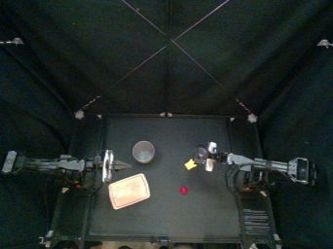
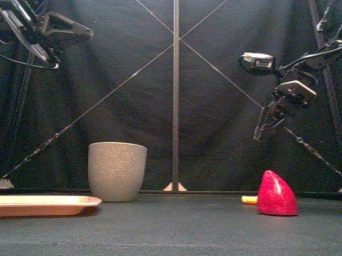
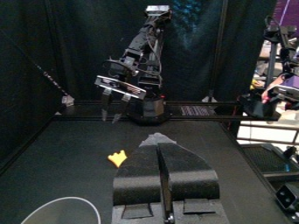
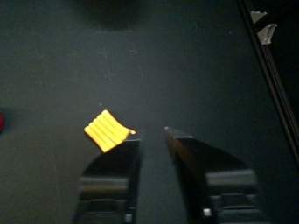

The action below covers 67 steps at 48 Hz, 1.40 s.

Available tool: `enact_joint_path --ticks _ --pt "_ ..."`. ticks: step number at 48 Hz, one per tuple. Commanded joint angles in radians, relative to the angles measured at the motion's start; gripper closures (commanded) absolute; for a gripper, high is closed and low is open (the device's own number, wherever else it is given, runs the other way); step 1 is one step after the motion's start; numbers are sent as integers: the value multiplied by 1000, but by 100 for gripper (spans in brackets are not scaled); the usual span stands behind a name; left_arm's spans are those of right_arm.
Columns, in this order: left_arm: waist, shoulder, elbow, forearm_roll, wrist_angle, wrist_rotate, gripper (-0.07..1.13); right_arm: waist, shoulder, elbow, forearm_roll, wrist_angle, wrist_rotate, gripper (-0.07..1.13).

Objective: Pick the fries then place it on the pink plate
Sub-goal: Pick the fries

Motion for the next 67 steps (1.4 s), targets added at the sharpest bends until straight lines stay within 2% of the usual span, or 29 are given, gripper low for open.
enact_joint_path --ticks 1,7,14,20,27,32,39,53,59,67 --pt "6 5 -14 3 -9 0 104 3 18 -26 20 -12 8 -3" --pt "12 5 -12 3 -9 2 104 17 80 -26 52 -63 -2 0" --pt "26 5 -9 2 -9 0 104 78 184 -38 74 -69 -5 0" --pt "34 5 -3 2 -9 0 104 140 275 -61 156 -41 -9 0" --pt "34 5 0 0 -9 0 104 187 341 -132 262 137 -34 0" --pt "34 5 0 0 -9 0 104 196 342 -181 319 279 -94 0" --pt "34 5 11 0 -9 0 104 186 331 -225 387 350 -218 0" --pt "34 5 31 -3 -11 -3 104 58 410 -270 402 407 -532 0" --pt "34 5 31 -3 -11 -3 104 14 466 -308 403 408 -627 0" --pt "34 5 41 -3 -11 -3 104 -17 526 -362 402 399 -693 0"
